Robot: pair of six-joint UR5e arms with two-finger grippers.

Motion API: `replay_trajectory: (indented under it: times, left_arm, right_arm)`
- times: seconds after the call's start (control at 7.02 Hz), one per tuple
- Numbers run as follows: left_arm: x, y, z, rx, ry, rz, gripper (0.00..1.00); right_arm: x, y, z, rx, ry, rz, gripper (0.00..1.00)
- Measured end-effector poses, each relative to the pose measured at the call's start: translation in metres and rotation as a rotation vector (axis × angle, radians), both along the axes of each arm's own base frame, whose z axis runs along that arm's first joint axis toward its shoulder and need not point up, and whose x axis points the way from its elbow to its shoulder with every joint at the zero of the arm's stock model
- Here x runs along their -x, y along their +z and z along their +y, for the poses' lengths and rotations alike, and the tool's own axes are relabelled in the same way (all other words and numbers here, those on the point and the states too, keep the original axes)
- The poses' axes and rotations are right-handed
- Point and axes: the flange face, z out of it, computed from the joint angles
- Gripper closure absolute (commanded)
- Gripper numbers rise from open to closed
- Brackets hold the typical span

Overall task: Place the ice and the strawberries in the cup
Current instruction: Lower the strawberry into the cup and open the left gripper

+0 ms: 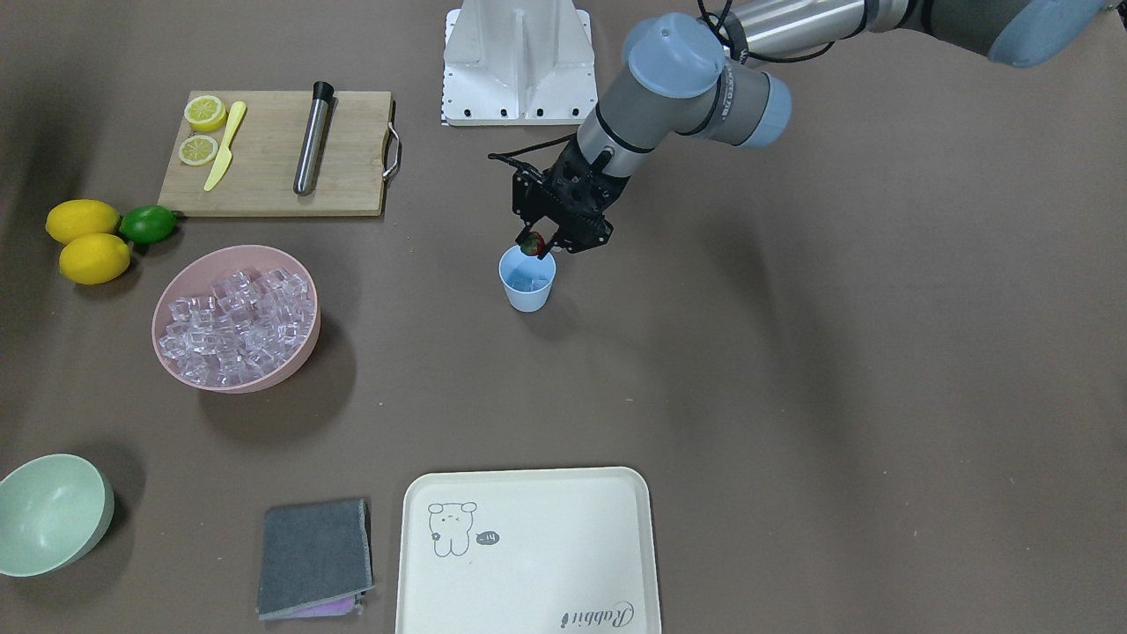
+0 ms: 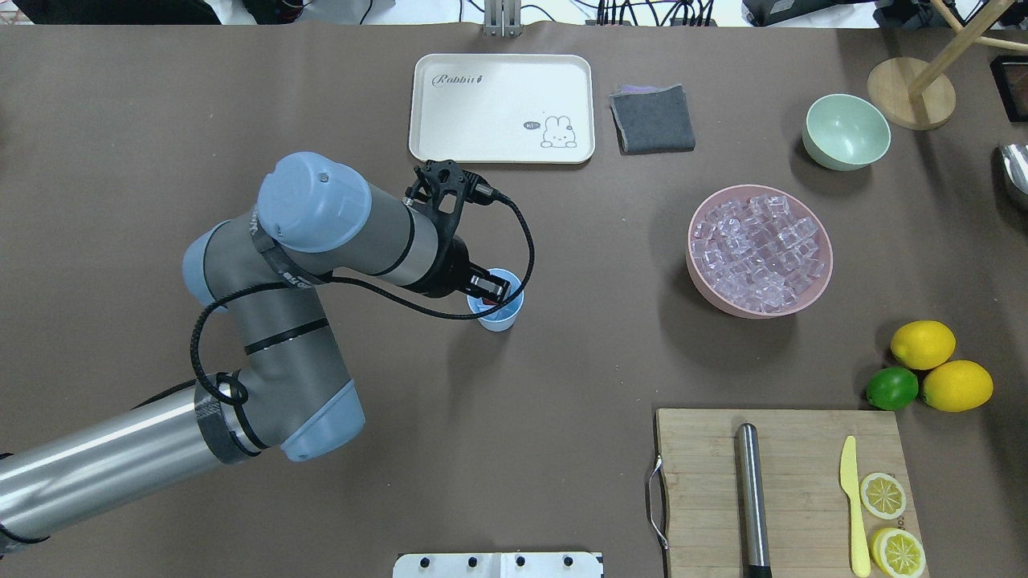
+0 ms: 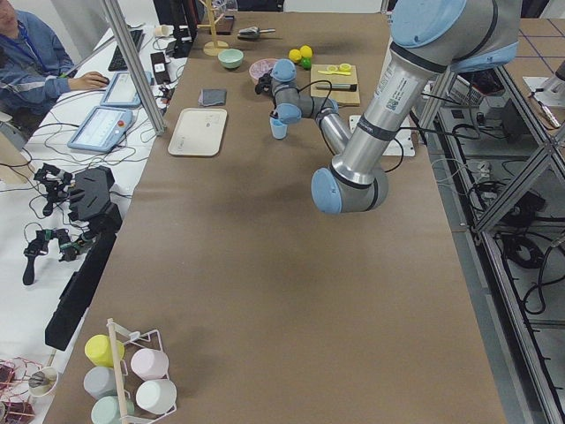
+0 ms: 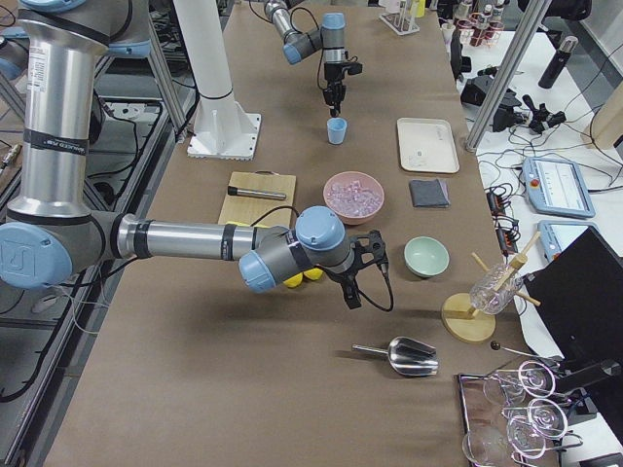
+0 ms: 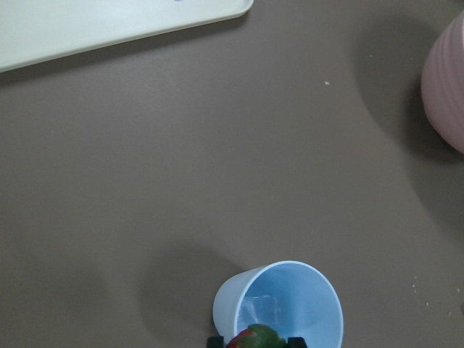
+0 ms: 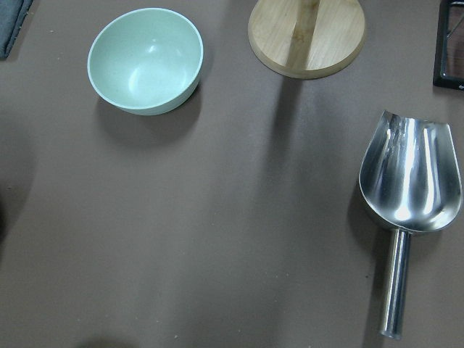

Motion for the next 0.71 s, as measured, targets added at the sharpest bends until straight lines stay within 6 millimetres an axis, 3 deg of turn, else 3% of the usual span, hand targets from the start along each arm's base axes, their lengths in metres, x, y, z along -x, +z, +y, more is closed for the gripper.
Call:
replay_trajectory:
  times: [0.28, 0.71]
  left_arm:
    - [-0.015, -0.005, 0.002, -0.017, -0.011, -0.008, 1.0]
    - [-0.004, -0.003, -0.017, -0.033, -0.039, -0.019, 1.0]
  right_arm:
    - [0.0, 0.006, 0.0, 0.01, -0.001, 0.002, 0.0]
    - [0.0, 0.008, 0.0, 0.012, -0.002, 0.002, 0.0]
